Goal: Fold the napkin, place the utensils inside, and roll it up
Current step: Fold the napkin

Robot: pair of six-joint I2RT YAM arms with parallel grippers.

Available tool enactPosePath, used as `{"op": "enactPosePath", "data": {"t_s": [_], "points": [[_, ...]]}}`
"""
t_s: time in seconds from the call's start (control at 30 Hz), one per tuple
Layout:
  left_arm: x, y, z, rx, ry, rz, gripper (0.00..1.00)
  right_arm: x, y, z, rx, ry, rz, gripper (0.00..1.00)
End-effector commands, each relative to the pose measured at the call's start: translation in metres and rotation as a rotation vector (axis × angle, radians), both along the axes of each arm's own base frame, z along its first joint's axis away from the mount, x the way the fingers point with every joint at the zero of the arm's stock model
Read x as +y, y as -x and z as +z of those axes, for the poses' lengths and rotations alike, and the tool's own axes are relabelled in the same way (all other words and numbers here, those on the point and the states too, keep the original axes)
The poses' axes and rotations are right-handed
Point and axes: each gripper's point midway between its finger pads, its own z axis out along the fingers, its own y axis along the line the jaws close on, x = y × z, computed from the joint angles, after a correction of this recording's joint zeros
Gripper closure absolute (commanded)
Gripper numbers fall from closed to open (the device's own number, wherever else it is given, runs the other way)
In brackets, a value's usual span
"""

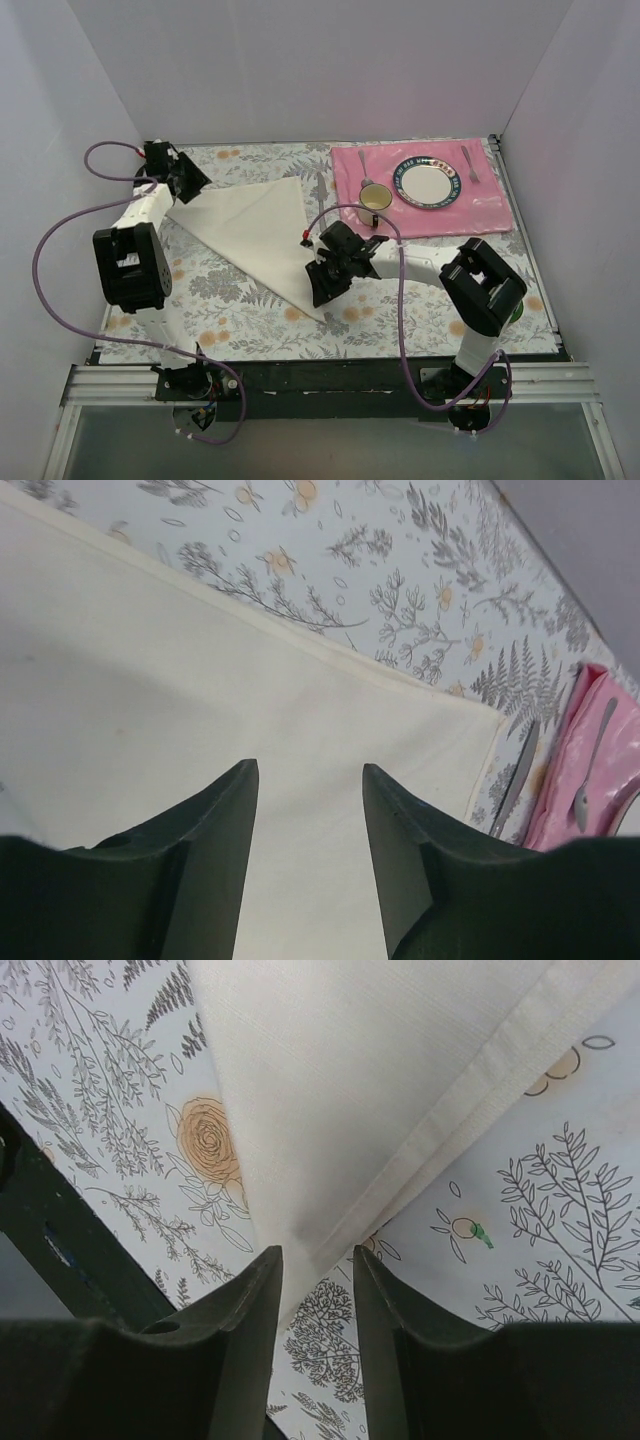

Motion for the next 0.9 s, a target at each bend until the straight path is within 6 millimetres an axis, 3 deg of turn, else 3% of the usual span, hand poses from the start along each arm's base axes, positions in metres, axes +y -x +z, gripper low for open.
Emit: {"op": "enactPosePath", "data": {"t_s": [0.0, 0.07, 0.17, 0.43, 0.53, 0.7, 0.8, 0.87], "points": [[0.021, 0.027, 0.028, -0.036, 0.022, 0.090, 0.54, 0.026, -0.014, 0.044, -0.107, -0.067, 0.037, 0.55], [0.022, 0.033, 0.032, -0.044, 0.052, 0.111, 0.53, 0.046, -0.019, 0.056, -0.100, -0.124, 0.058, 0.53], [0.009, 0.041, 0.040, -0.060, 0.120, 0.080, 0.49, 0.060, -0.026, 0.051, -0.095, -0.132, 0.065, 0.50], [-0.025, 0.070, 0.057, -0.088, 0.209, -0.007, 0.41, 0.047, -0.011, 0.009, -0.039, -0.062, 0.078, 0.51], [-0.036, 0.081, 0.047, -0.068, 0.199, -0.031, 0.41, 0.034, -0.001, -0.001, -0.028, -0.035, 0.074, 0.52], [-0.055, 0.100, 0.008, 0.015, 0.192, -0.055, 0.59, 0.012, 0.012, -0.007, -0.017, -0.005, 0.062, 0.53], [-0.045, 0.101, -0.007, 0.023, 0.154, 0.000, 0.68, 0.014, 0.009, 0.001, -0.036, -0.002, 0.064, 0.53], [-0.037, 0.097, -0.011, 0.025, 0.119, 0.028, 0.71, 0.031, 0.001, 0.020, -0.070, -0.045, 0.078, 0.52]]}}
